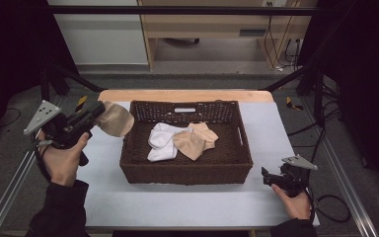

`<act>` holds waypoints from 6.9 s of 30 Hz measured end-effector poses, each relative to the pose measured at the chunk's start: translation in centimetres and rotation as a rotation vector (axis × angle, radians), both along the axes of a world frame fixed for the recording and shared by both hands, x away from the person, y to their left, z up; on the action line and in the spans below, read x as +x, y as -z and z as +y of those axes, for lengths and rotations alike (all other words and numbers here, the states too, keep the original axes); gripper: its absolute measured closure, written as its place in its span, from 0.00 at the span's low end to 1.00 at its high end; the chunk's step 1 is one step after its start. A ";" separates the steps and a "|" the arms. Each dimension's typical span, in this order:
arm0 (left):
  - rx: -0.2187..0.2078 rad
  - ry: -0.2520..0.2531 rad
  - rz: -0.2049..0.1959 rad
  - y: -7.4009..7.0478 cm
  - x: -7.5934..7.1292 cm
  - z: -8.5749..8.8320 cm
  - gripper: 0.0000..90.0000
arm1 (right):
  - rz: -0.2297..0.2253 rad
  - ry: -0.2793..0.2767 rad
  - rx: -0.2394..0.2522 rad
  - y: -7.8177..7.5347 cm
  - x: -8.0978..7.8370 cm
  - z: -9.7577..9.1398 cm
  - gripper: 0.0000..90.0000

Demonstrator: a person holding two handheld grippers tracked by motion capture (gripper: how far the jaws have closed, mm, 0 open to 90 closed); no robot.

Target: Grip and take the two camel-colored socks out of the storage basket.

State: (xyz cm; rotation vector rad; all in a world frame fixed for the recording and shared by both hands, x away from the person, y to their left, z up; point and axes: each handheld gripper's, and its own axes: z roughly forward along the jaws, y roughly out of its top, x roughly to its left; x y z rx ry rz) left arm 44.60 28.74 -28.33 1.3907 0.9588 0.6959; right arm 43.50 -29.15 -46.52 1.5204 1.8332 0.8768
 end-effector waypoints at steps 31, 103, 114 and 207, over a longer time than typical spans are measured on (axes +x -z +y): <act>0.102 -0.123 0.301 11.7 -0.2 4.0 0.96 | 0.004 -0.019 -0.012 0.1 -0.1 0.2 0.05; 0.175 0.048 0.155 5.8 3.9 -11.4 0.57 | -0.009 -0.002 -0.011 0.0 0.0 0.0 0.05; 0.220 0.092 0.156 6.3 5.7 -15.7 0.55 | -0.007 -0.001 -0.009 0.0 0.1 0.0 0.05; 0.468 0.229 0.432 13.5 10.4 -24.4 0.94 | 0.021 0.001 -0.017 0.3 0.3 0.0 0.05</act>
